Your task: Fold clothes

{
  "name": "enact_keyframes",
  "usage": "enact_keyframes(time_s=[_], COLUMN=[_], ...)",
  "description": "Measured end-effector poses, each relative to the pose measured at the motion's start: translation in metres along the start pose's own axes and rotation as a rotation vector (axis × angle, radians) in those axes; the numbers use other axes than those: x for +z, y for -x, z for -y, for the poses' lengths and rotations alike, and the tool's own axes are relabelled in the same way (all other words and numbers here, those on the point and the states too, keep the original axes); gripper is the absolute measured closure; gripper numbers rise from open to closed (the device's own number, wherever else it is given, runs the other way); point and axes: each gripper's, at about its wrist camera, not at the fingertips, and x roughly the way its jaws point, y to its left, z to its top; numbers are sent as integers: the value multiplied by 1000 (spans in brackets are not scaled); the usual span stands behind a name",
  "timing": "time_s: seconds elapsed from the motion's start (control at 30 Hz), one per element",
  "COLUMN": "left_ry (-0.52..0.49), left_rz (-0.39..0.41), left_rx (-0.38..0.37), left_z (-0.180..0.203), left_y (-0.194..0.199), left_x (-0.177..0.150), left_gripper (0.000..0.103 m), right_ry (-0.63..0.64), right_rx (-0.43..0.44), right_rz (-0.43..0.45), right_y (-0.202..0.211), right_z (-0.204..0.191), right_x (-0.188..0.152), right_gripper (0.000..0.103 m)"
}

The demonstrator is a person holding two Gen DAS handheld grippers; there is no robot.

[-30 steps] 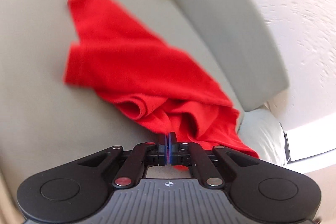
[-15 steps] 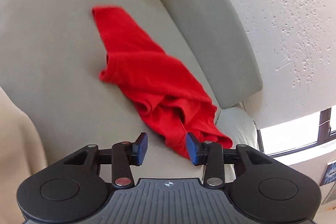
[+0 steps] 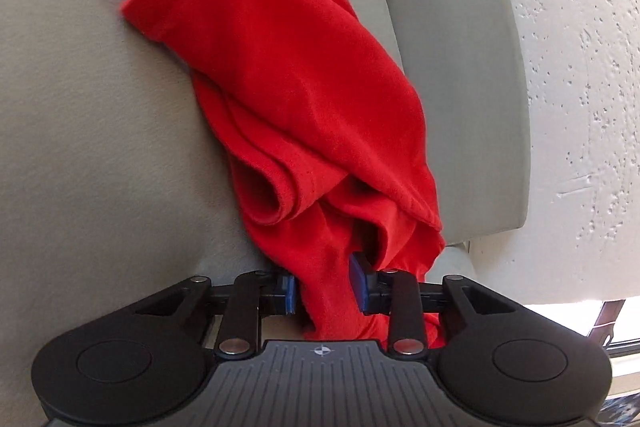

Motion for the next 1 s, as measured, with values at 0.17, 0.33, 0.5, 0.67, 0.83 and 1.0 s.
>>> enact_keyframes(time_s=[0.17,0.33,0.5,0.67,0.83,1.0], left_ry=[15,-148,-378,-415,-435,-439], left_rz=[-1,-48,-24,31,103,75], left_rx=[12,84,1,-69,66,101], left_z=[5,35,72,79,58,41], left_y=[-17,3,94,197,221,207], left_x=[4,5,9,31,43,42], left_gripper=[84,101,102,102,102,102], right_ry=[-7,-18,-18,-10,92,380], right_rx=[-5,-23,-31,-11,2,107], right_rz=[-18,-15,19,14,-48,-132], right_y=[-12,-11,1,2,-20,-42], right_z=[6,12,13,5,-18,-60], right_x=[3,2,2,-3,-15,-53], right_gripper=[24,24,24,24,24,24])
